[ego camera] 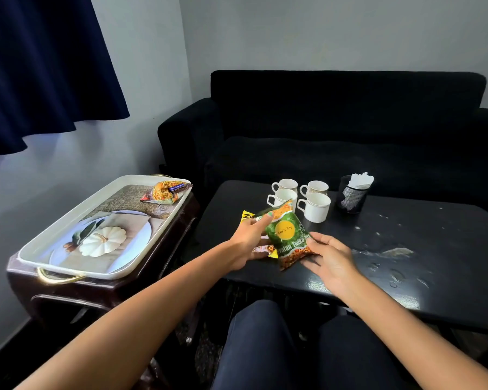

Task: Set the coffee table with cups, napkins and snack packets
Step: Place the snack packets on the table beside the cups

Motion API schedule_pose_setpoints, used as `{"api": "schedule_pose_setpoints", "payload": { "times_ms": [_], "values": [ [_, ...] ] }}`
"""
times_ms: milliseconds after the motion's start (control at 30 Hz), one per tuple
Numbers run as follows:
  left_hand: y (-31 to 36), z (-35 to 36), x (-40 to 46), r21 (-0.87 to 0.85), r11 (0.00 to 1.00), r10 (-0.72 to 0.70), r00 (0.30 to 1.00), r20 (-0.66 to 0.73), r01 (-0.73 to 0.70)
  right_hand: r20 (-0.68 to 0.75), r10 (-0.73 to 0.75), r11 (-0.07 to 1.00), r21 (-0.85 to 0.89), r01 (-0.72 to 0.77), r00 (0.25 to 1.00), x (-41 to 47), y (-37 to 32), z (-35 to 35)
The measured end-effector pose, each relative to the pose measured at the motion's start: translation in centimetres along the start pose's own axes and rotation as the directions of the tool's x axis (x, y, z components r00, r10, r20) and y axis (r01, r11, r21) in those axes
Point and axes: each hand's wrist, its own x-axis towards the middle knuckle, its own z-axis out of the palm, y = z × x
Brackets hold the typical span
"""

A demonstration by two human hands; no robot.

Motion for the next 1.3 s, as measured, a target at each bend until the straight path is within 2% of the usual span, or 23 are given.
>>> {"api": "schedule_pose_setpoints", "payload": {
  "times_ms": [100,233,333,400,500,567,633,733,800,900,1000,1300],
  "values": [
    [0.0,0.1,0.2,0.006,0.999,0.048,0.997,-0.055,-0.048,0.014,0.046,0.998,0.04,-0.047,0.999,-0.3,0.5,-0.2],
    [-0.6,0.1,0.3,0.045,0.998,0.051,0.992,-0.119,-0.046,0.057,0.041,0.996,-0.086,-0.036,0.998,-0.8,1.0,-0.4],
    [-0.8,0.7,0.1,0.056,0.997,0.063,0.991,-0.114,-0.057,0.105,0.024,0.991,-0.136,-0.01,0.994,-0.9,1.3,-0.6],
    [-1.0,1.2,0.1,0.121,0.99,0.088,0.993,-0.084,-0.077,0.106,0.012,0.989,-0.146,0.004,0.994,-1.0,1.5,-0.7],
    [-1.5,1.9,0.3,0.312,0.943,0.125,0.992,-0.006,-0.116,0.029,-0.015,0.992,-0.123,0.019,0.999,-0.7,2.1,-1.3],
    [-2.2,2.2,0.4,0.454,0.879,0.128,0.989,0.072,-0.146,-0.049,-0.021,0.997,-0.078,0.017,0.999,-0.2,2.5,-1.7],
    [-2.9,2.2,0.5,0.631,0.759,0.104,0.986,0.131,-0.164,-0.123,-0.03,0.996,-0.087,0.02,0.992,0.5,2.8,-2.1],
    [-3.9,1.8,0.6,0.889,0.416,0.098,0.981,0.166,-0.192,-0.188,-0.052,0.988,-0.152,0.024,0.981,1.9,3.1,-2.5],
    [-4.2,1.4,0.7,0.94,0.268,0.098,0.977,0.19,-0.21,-0.204,-0.057,0.981,-0.196,0.016,0.977,2.9,3.2,-2.6],
    [-4.5,0.8,1.0,0.966,0.143,0.098,0.974,0.204,-0.217,-0.236,-0.058,0.968,-0.25,-0.003,0.97,4.3,3.6,-2.7],
    [-5.0,0.0,1.4,0.973,0.078,0.099,0.973,0.21,-0.218,-0.279,-0.087,0.949,-0.316,-0.006,0.956,5.6,4.4,-2.6],
    [-5.8,-1.4,2.6,0.979,0.07,0.04,0.982,0.186,-0.189,-0.415,-0.186,0.887,-0.46,-0.029,0.891,7.6,5.4,-1.0]
  ]
}}
